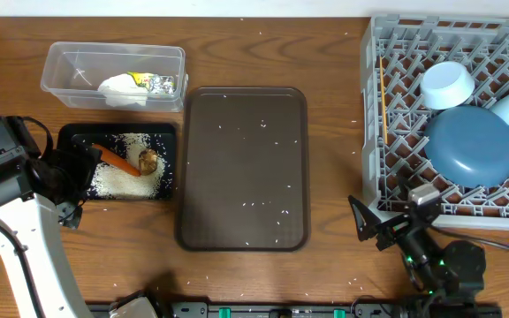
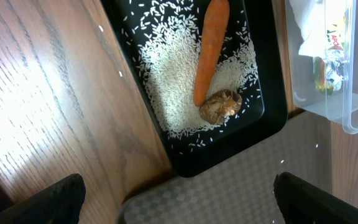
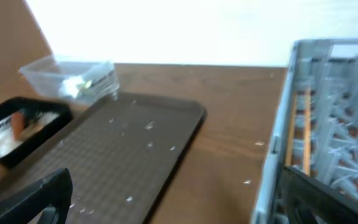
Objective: Sort waste into correct bins and load items into the dishwasher rack
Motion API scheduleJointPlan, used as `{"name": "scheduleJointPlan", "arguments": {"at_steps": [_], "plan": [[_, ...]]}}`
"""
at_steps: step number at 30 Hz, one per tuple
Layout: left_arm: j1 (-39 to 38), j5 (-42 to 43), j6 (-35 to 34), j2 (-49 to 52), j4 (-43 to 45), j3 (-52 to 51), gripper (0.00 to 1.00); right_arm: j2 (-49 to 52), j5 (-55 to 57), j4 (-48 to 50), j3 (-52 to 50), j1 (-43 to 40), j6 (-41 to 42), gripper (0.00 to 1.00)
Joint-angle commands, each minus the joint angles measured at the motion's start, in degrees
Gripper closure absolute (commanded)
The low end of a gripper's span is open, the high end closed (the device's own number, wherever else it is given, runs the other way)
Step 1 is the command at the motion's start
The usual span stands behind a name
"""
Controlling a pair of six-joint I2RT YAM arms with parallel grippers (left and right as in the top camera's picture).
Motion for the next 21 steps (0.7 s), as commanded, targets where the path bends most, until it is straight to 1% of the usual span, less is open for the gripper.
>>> {"name": "scheduleJointPlan", "arguments": {"at_steps": [1,6,9,15,21], "plan": [[0.2,-0.3,-0.5,-0.3,-0.3,0.0,0.02,-3.1,0.5,2.8,-3.4,-1.9,4.3,0.01],[0.2,-0.3,-0.5,-0.3,-0.3,0.0,0.02,-5.9,2.4,8.2,-8.5,-2.8,5.1,0.01],[0.2,-0.3,-0.5,-0.3,-0.3,0.0,0.02,-8.0,6.2,7.2,-9.1,-2.8,5.0,0.01],[0.2,-0.3,-0.5,-0.3,-0.3,0.0,0.02,-8.1,13.9,6.6,-9.1,-2.9,4.7,0.01],[0.2,-0.3,-0.5,-0.3,-0.3,0.0,0.02,-8.1,15.5,6.2,-9.1,-2.9,-1.8,0.01]]}}
